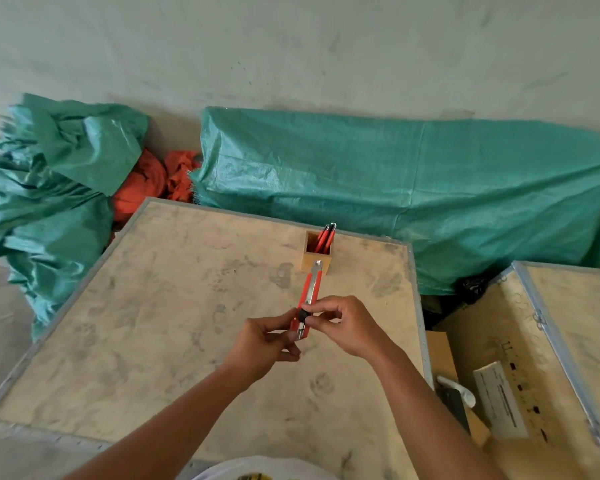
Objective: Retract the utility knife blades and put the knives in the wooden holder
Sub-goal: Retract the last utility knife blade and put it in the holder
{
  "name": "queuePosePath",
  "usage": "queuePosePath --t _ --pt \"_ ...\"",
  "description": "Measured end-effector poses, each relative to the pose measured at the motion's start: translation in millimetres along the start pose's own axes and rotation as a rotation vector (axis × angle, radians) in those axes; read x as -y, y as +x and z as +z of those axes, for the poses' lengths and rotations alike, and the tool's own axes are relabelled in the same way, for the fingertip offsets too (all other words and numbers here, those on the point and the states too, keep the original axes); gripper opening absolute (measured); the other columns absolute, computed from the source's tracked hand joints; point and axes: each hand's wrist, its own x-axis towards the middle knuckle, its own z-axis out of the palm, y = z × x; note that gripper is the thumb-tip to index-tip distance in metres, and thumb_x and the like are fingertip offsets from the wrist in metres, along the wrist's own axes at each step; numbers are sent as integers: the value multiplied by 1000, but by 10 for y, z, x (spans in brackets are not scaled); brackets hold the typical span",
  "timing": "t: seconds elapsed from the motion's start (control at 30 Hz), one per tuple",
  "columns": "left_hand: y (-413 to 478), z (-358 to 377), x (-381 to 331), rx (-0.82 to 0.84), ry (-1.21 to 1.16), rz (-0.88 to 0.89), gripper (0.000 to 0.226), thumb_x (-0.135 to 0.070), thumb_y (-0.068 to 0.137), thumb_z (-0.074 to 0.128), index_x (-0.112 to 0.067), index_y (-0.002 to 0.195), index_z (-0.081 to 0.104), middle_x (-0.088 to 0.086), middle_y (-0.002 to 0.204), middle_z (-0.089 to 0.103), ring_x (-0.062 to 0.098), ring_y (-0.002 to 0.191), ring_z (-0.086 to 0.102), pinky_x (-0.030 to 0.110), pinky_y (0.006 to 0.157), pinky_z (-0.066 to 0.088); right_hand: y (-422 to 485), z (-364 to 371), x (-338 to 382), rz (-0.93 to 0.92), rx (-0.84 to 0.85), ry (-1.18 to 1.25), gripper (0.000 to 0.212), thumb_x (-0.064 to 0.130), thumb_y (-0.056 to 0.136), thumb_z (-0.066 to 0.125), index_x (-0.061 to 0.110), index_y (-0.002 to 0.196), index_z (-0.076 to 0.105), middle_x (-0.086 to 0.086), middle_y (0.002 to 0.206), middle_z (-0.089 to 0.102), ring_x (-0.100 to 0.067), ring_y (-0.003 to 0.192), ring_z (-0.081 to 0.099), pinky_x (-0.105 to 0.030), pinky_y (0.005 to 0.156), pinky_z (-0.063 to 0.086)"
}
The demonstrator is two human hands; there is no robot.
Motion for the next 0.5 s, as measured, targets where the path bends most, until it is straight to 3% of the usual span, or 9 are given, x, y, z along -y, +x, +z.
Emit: queuePosePath --t 0.1,0.23,0.3,0.4,0.5 --pt "10 -120 -60 5 13 17 35 3 89 67 -11 122 69 13 92 78 20 61 66 43 71 64 -19 72 102 -7 10 -17 27 15 87 79 23 113 80 8 110 78 -11 93 74 -23 88 59" --pt "-10 -200 -149 54 11 44 35 -1 88 70 -16 119 71 14 94 78 22 65 67 45 74 63 -40 105 198 -12 -32 20 29 18 89 78 30 115 77 11 109 77 -10 83 73 -24 88 58" --pt "-18 -215 -183 62 17 68 35 0 88 69 -16 119 72 12 90 78 23 66 68 46 75 63 -50 141 229 -28 -95 24 23 20 86 80 29 107 78 12 105 77 -9 80 72 -25 84 60" --pt "-41 -214 -217 51 28 86 37 4 88 68 -16 119 71 10 86 78 25 68 68 47 76 63 -84 190 272 -35 -184 -11 18 27 83 83 23 96 71 13 99 73 -2 78 68 -12 70 54" --pt "-76 -176 -246 42 24 103 38 5 87 68 -16 119 71 7 86 78 26 69 69 45 75 63 -134 141 280 -50 -136 34 22 28 88 78 29 109 71 13 107 72 -6 84 70 -12 73 54"
